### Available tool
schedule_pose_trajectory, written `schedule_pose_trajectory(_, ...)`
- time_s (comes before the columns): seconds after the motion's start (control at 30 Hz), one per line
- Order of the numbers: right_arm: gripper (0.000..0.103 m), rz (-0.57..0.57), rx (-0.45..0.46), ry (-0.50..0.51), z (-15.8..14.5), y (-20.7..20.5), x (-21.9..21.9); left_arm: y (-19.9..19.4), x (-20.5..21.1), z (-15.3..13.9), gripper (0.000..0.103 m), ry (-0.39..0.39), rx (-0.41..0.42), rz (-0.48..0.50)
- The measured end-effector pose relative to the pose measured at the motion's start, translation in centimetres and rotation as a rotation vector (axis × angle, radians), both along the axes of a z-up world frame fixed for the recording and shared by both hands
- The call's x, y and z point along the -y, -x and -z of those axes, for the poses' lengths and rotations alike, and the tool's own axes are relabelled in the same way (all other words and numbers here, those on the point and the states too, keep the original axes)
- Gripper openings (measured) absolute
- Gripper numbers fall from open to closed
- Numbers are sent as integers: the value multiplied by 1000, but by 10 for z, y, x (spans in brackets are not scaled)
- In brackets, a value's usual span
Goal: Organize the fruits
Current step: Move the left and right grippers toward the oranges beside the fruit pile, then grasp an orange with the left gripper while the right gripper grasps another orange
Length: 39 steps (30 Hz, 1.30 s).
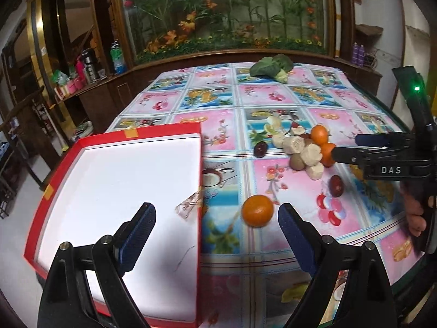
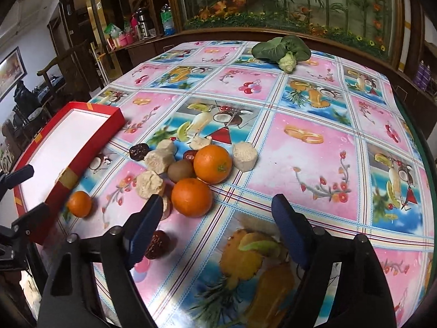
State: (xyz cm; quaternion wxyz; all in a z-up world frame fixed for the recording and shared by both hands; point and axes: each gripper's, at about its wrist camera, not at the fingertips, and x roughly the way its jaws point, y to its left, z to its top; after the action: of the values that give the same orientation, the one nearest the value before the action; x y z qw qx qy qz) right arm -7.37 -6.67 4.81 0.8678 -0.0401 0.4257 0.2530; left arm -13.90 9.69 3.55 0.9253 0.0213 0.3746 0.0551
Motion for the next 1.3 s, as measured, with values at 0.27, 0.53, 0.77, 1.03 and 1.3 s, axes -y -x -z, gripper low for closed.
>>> schedule_pose_trajectory(0.27,81,-13,-16,-31,-2,0,0,-1,24,4,91,-19,-9,76)
schedule_pose_trajectory(0.53,81,-24,-9,-37,-4,3,-4,-9,25,-4,91,-95,-52,50)
schedule_pose_trajectory(0.77,74,-17,-28,-23,0,0,-7,-13,24,0,91,-82,-79,59)
schedule_pose_trajectory(1.03,66,-2,-63,-36,4,-5,-8,-23,27,9,87,-76,-96,82)
schedule_pose_trajectory(1.3,57,-7,-110,-61,10,-10,-11,-28,29,12,82,-106,-82,114)
